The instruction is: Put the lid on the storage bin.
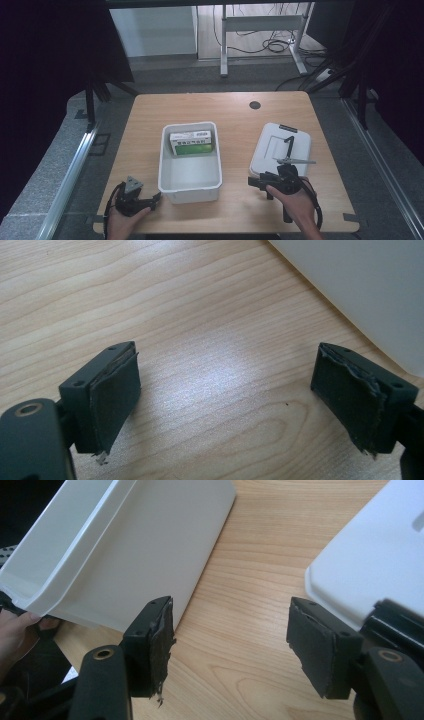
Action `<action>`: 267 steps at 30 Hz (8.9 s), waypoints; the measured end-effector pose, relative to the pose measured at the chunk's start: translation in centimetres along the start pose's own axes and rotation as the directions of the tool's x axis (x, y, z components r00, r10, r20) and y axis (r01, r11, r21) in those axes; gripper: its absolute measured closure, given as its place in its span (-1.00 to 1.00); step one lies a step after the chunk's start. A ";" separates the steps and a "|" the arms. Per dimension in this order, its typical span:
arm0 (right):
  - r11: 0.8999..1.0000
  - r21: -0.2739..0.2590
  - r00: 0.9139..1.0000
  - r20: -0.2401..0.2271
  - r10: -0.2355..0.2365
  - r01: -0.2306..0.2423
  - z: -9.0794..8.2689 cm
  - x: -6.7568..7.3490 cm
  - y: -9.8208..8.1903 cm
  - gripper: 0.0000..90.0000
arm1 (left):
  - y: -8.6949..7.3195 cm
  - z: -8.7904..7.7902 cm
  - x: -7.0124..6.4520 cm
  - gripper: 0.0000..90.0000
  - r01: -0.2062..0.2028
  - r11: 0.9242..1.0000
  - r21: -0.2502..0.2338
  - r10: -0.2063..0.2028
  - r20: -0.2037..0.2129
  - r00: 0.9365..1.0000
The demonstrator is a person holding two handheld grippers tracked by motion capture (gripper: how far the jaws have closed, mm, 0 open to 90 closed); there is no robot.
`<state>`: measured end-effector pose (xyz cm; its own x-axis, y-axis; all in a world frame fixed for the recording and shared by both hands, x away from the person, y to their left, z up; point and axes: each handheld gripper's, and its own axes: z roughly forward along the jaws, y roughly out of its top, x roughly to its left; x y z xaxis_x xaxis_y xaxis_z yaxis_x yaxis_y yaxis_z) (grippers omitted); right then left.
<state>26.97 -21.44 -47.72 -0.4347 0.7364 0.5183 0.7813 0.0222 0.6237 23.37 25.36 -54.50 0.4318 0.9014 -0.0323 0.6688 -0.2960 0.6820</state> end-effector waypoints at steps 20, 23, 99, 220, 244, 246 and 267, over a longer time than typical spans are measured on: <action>1.000 -0.024 1.000 -0.003 -0.017 0.016 -1.1 0.2 1.4 -0.16 | 0.0 0.0 0.0 -0.72 0.001 1.000 -0.001 -0.001 -0.001 1.000; 0.999 -0.030 1.000 0.000 -0.016 0.016 -1.4 0.3 2.0 -0.16 | 0.0 0.0 0.0 -0.72 0.001 1.000 -0.001 -0.001 -0.001 1.000; 0.981 0.072 0.913 0.383 0.140 -0.181 -2.9 -7.3 12.8 0.08 | 0.0 0.0 0.0 -0.72 0.003 1.000 -0.001 -0.003 -0.001 1.000; 0.893 0.067 0.876 0.241 0.417 -0.444 -6.7 -4.6 14.2 0.87 | 0.0 0.0 0.0 -0.72 0.003 1.000 -0.002 -0.003 -0.001 1.000; 0.916 0.088 0.908 0.193 0.371 -0.392 -7.1 -1.4 15.0 0.87 | 0.0 0.0 0.0 -0.72 0.002 1.000 -0.003 -0.002 -0.001 1.000; 0.916 0.093 0.909 0.193 0.368 -0.391 -7.1 -1.3 15.1 0.87 | 0.0 0.0 0.0 -0.72 0.002 1.000 -0.003 -0.002 -0.001 1.000; 0.926 0.127 0.929 0.157 0.336 -0.357 -6.8 1.3 15.8 0.87 | 0.0 0.0 0.0 -0.72 0.002 1.000 -0.001 -0.002 0.000 1.000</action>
<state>35.73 -24.74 -33.18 -0.0708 0.7973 0.5994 0.9349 -0.1564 0.3186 23.35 25.34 -54.50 0.4306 0.9019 -0.0333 0.6686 -0.2940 0.6830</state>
